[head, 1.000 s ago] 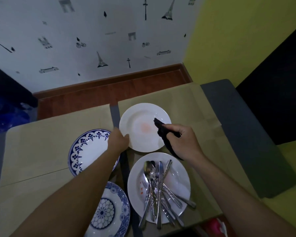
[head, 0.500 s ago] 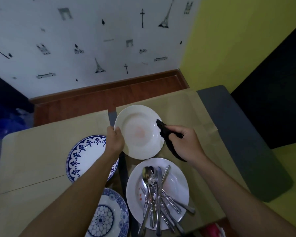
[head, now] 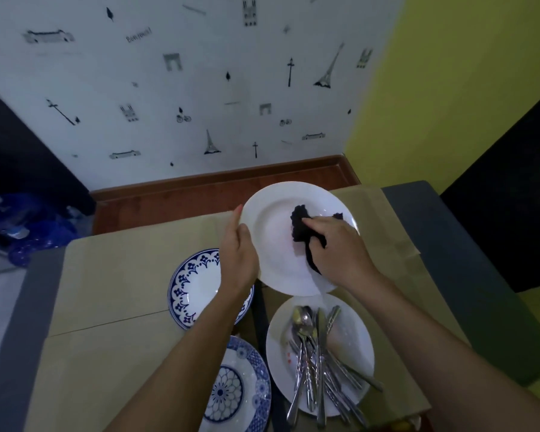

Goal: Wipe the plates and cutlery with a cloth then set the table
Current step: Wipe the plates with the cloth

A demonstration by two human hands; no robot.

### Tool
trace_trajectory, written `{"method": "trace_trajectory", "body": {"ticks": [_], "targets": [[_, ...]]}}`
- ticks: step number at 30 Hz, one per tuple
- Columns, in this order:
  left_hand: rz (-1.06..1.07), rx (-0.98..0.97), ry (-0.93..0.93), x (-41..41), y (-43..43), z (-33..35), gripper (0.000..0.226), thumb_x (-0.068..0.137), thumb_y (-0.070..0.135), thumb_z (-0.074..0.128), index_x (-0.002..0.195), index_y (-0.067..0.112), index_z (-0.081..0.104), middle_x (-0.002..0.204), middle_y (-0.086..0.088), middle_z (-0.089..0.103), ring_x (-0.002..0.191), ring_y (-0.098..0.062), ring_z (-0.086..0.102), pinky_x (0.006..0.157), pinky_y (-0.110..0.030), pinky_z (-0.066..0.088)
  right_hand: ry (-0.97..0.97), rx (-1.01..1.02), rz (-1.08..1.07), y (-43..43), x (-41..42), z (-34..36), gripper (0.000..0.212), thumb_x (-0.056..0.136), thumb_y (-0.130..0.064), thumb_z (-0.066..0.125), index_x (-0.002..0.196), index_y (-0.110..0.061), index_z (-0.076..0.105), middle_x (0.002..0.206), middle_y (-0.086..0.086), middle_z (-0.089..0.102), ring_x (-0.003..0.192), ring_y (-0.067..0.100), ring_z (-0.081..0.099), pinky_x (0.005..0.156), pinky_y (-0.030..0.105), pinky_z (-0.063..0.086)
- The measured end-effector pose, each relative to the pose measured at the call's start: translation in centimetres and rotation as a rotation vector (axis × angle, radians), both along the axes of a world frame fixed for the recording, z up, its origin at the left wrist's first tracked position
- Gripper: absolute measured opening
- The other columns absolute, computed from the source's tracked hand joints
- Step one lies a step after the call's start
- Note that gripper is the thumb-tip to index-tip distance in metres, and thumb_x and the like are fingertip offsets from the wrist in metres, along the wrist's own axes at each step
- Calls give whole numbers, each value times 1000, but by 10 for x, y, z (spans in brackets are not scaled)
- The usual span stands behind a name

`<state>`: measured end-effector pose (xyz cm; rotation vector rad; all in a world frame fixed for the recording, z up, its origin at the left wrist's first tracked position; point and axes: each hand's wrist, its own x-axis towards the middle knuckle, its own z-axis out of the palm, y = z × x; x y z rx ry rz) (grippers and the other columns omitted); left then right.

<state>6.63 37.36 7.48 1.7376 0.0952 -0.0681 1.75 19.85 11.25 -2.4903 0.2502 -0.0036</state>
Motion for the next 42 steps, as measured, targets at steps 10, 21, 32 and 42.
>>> {"method": "trace_trajectory", "body": {"ticks": [10, 21, 32, 42], "targets": [[56, -25, -87, -22, 9, 34, 39, 108, 22, 36, 145, 24, 50, 143, 10, 53, 131, -6, 47, 114, -33, 39, -12, -219, 359, 55, -9, 13, 56, 107, -29, 31, 163, -24, 26, 170, -6, 22, 157, 14, 14, 122, 41, 26], [135, -91, -102, -19, 20, 61, 37, 107, 19, 39, 139, 24, 57, 130, 11, 62, 119, -10, 57, 106, -37, 48, -69, -366, 171, 59, 6, 41, 56, 103, -28, 34, 159, -29, 35, 167, -9, 31, 150, 17, 26, 109, 43, 30], [50, -67, -131, -27, 17, 68, 34, 108, 22, 39, 136, 26, 59, 124, 11, 66, 111, 4, 60, 97, -20, 49, -154, -303, 348, 62, -5, 41, 60, 104, -34, 30, 164, -32, 22, 171, -12, 18, 155, 17, 14, 113, 42, 25], [245, -113, -92, -26, 21, 76, 35, 106, 23, 40, 135, 28, 59, 117, 15, 60, 103, -1, 58, 94, -34, 53, -60, -580, -2, 42, -7, 45, 54, 105, -25, 42, 158, -20, 34, 167, 2, 31, 150, 25, 26, 115, 41, 28]]}}
